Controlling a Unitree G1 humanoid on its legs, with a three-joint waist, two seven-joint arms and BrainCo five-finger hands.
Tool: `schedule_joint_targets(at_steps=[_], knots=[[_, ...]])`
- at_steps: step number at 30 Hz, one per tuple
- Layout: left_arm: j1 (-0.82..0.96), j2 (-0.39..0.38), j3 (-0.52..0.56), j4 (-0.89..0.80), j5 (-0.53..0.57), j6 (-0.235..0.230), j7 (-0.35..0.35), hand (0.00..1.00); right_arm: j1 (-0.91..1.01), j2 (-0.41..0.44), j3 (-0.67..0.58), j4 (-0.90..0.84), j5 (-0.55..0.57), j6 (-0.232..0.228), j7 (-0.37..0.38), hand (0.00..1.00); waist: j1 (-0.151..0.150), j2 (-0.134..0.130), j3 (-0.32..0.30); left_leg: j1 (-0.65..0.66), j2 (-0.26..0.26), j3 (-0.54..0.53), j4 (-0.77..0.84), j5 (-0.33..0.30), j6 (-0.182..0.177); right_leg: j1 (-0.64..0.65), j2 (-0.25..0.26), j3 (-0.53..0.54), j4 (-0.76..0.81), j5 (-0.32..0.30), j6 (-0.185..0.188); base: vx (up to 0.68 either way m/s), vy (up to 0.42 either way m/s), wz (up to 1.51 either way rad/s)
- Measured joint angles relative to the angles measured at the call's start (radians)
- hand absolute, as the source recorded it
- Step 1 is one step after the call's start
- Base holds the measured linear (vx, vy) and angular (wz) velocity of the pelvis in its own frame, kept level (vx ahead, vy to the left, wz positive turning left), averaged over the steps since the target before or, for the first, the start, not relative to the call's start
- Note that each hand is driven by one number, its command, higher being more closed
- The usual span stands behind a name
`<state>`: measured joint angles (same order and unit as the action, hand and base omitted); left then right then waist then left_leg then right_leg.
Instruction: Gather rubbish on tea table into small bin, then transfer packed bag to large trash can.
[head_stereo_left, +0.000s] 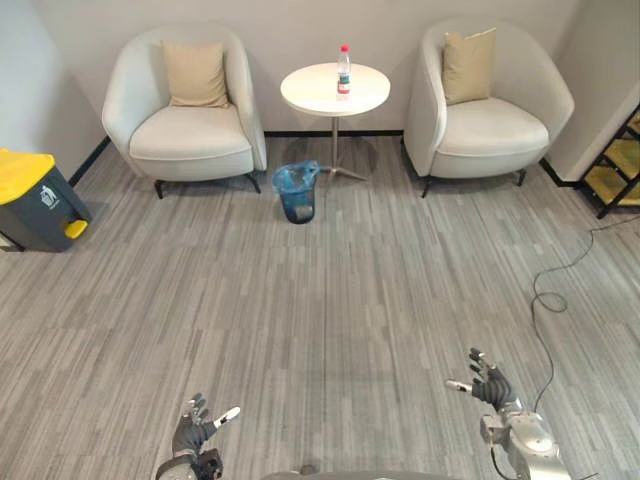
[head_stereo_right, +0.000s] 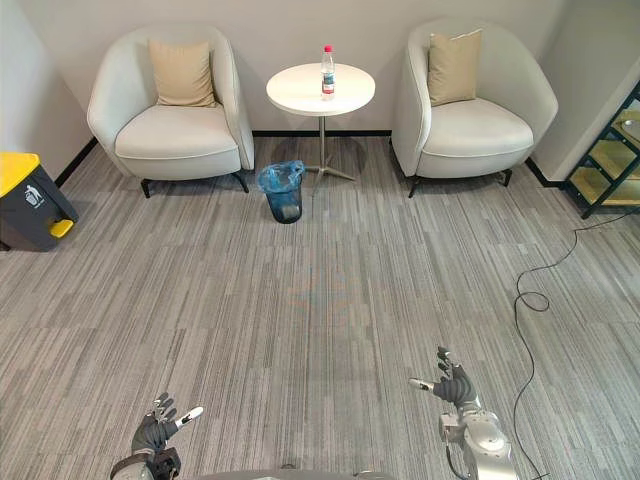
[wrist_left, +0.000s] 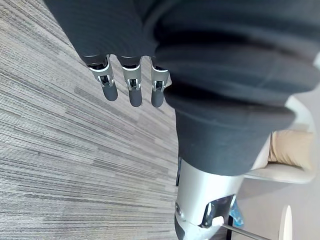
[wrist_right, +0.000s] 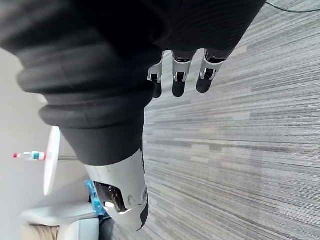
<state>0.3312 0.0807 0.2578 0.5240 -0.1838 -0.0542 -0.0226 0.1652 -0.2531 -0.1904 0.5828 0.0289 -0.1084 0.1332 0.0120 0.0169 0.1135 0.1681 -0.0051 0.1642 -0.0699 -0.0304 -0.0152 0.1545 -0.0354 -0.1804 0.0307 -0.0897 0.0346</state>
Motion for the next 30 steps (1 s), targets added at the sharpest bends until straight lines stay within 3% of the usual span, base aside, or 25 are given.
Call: schedule_joint_targets(at_steps=[17,20,23,26,27,28,29,30], knots=[[0.0,-0.003,-0.021,0.025,0.029,0.0,0.025,0.0,-0.012,0.013,0.0,0.073,0.062,0.0,-0.001,0.0,0.001,0.004,0.005,-0.015,-0.001,0.005,-0.02,0.012,-0.016,-0.024,0.001,0.003,-0.006,0.003,-0.005,-0.01,-0.008,-0.01],[-0.002,-0.003,-0.021,0.01,0.027,0.0,0.031,0.0,-0.034,0.013,0.0,0.073,0.081,0.001,-0.004,0.0,0.002,0.004,0.024,-0.052,0.002,0.023,0.019,-0.006,0.009,-0.054,0.001,0.022,0.005,0.004,-0.007,0.0,-0.002,-0.16],[-0.002,-0.018,-0.02,-0.038,0.02,0.0,0.048,0.0,-0.08,0.011,0.0,0.08,0.087,0.001,-0.028,0.0,0.007,0.01,0.049,-0.127,0.013,0.055,0.144,-0.091,0.034,-0.105,-0.005,0.052,0.057,-0.023,0.0,0.03,0.031,-0.34],[-0.002,-0.026,-0.022,-0.104,0.016,-0.001,0.049,0.0,-0.104,0.014,0.001,0.081,0.091,0.001,-0.036,0.0,0.003,0.003,0.063,-0.183,0.005,0.073,0.28,-0.207,0.051,-0.214,-0.052,0.055,0.288,-0.15,0.027,0.06,0.064,-0.15],[-0.005,-0.025,-0.023,-0.11,0.014,-0.001,0.05,0.0,-0.104,0.014,0.002,0.081,0.095,0.002,-0.039,0.0,0.002,0.0,0.065,-0.181,0.001,0.071,0.29,-0.222,0.06,-0.235,-0.066,0.042,0.353,-0.163,0.027,0.14,0.082,-0.09],[-0.016,-0.023,-0.034,-0.111,0.001,-0.001,0.054,0.0,-0.105,0.014,0.004,0.081,0.099,0.002,-0.044,0.0,0.003,0.001,0.081,-0.167,0.004,0.069,0.303,-0.243,0.072,-0.318,-0.094,-0.001,0.532,-0.17,0.042,0.2,0.069,0.0],[-0.022,-0.01,-0.049,-0.111,-0.003,-0.001,0.065,0.0,-0.097,0.02,0.006,0.081,0.101,0.003,-0.044,0.0,-0.001,0.01,0.087,-0.148,0.012,0.056,0.315,-0.267,0.077,-0.363,-0.107,-0.035,0.623,-0.189,0.033,0.23,0.06,0.0],[-0.025,-0.002,-0.057,-0.11,-0.004,-0.001,0.07,0.0,-0.094,0.022,0.007,0.081,0.103,0.003,-0.044,0.0,-0.002,0.013,0.089,-0.135,0.018,0.056,0.32,-0.28,0.074,-0.381,-0.109,-0.044,0.633,-0.201,0.033,0.28,0.043,0.04]])
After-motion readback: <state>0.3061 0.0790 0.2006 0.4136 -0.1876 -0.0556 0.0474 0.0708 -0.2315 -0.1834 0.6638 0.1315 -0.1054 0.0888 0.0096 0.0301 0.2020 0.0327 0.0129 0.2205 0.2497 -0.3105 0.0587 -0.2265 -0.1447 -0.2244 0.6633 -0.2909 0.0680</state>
